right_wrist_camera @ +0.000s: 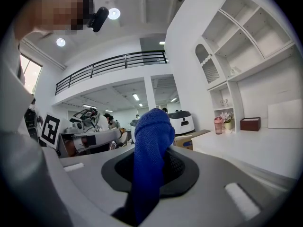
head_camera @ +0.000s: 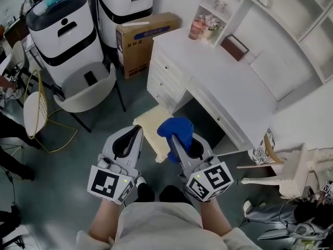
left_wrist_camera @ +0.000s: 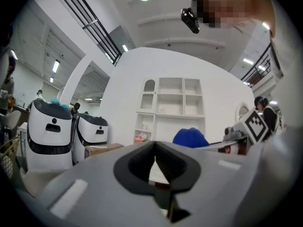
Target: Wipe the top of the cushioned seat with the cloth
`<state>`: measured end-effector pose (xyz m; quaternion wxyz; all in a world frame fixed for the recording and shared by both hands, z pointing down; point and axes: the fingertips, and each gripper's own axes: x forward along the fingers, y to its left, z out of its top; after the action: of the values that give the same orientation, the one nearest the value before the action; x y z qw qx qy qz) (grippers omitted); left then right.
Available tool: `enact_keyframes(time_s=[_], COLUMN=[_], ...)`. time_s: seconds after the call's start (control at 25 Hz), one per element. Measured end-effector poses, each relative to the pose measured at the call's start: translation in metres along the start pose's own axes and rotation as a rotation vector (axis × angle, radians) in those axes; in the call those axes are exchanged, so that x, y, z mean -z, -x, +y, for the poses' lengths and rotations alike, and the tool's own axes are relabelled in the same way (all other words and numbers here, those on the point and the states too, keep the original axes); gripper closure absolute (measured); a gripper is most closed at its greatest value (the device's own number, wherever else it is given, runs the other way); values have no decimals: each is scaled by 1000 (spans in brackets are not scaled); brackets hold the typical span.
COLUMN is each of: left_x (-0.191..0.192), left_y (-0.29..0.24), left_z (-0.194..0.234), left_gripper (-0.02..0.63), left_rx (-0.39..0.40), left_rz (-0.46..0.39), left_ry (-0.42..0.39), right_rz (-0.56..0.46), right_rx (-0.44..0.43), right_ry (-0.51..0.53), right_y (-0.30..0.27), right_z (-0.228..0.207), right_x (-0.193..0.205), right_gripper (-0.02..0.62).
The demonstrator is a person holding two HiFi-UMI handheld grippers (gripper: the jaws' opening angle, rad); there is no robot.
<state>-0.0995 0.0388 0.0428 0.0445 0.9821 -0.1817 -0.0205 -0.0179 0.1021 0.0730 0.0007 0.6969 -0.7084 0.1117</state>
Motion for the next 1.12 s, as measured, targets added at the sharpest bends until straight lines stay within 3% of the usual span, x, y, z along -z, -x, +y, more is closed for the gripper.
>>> enact_keyframes(time_s=[0.48,1.12], left_x=[10,9], left_y=[-22,-98], left_z=[25,68], left_gripper=[606,606], left_rx=[-42,-245], left_rz=[11,6], left_ry=[23,12], right_rz=[3,75], right_rx=[-7,-222], right_ry=[-26,-5], right_y=[-29,-121], right_z=[-24,-86], right_x=[3,-12], right_gripper=[511,511])
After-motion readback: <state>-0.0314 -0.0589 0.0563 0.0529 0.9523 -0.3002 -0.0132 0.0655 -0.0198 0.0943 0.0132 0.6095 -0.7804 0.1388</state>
